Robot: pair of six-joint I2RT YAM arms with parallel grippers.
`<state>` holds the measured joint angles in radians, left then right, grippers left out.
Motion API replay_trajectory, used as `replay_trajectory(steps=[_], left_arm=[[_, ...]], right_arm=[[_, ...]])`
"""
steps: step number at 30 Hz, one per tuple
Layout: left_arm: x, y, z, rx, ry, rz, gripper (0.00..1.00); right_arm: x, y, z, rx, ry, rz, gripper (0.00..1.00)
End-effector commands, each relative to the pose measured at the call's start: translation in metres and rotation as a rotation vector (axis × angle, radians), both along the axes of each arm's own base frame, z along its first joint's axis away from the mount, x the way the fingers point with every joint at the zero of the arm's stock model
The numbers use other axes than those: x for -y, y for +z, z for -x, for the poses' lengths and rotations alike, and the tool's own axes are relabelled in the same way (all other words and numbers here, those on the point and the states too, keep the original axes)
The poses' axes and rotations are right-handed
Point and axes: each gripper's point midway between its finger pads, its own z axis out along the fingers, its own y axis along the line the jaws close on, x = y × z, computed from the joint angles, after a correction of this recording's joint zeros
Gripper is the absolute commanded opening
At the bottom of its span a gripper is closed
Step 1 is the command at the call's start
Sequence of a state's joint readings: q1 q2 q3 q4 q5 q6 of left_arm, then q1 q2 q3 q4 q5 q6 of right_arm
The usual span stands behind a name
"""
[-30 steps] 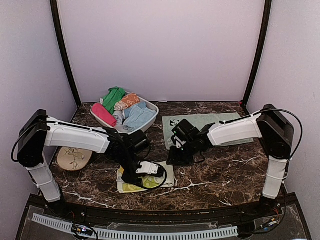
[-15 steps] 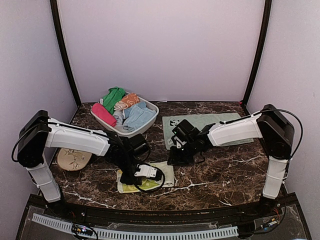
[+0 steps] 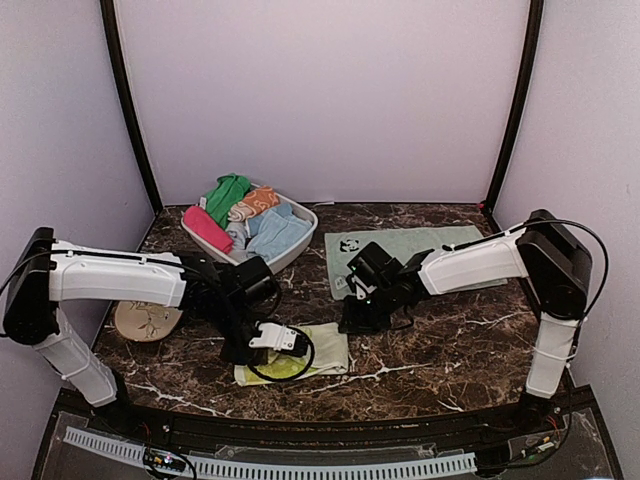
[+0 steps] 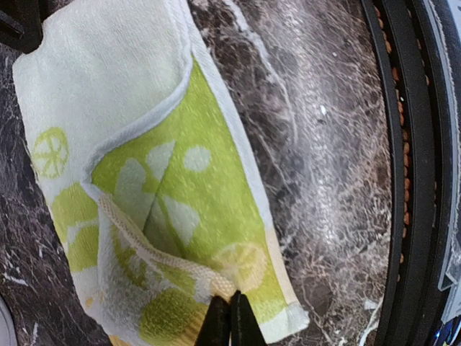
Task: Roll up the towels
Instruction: Smooth out the towel at the center of the board.
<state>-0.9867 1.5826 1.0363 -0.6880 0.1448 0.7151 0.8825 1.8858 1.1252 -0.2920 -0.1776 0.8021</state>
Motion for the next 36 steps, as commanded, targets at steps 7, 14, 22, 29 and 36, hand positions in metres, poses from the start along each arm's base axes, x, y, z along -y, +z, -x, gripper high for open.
replay_trajectory(steps=[7,14,22,29,36], left_arm=[[-0.067,-0.021,0.054,-0.153,-0.018,-0.154,0.12],[-0.063,-0.008,0.049,-0.123,0.013,-0.105,0.72],[-0.050,0.061,-0.027,-0.143,0.282,0.188,0.93],[-0.053,0.036,-0.079,-0.202,0.533,0.195,0.66],[-0.062,-0.004,-0.069,-0.280,0.571,0.095,0.56]], right_arm=[[0.019,-0.004,0.005,0.004,-0.016,0.057,0.24],[0.022,-0.003,0.003,0.007,-0.023,0.059,0.25],[0.023,-0.001,0.003,0.014,-0.018,0.058,0.25],[0.024,0.012,-0.001,0.067,-0.009,0.046,0.35],[0.012,0.053,-0.010,0.224,0.098,-0.043,0.51]])
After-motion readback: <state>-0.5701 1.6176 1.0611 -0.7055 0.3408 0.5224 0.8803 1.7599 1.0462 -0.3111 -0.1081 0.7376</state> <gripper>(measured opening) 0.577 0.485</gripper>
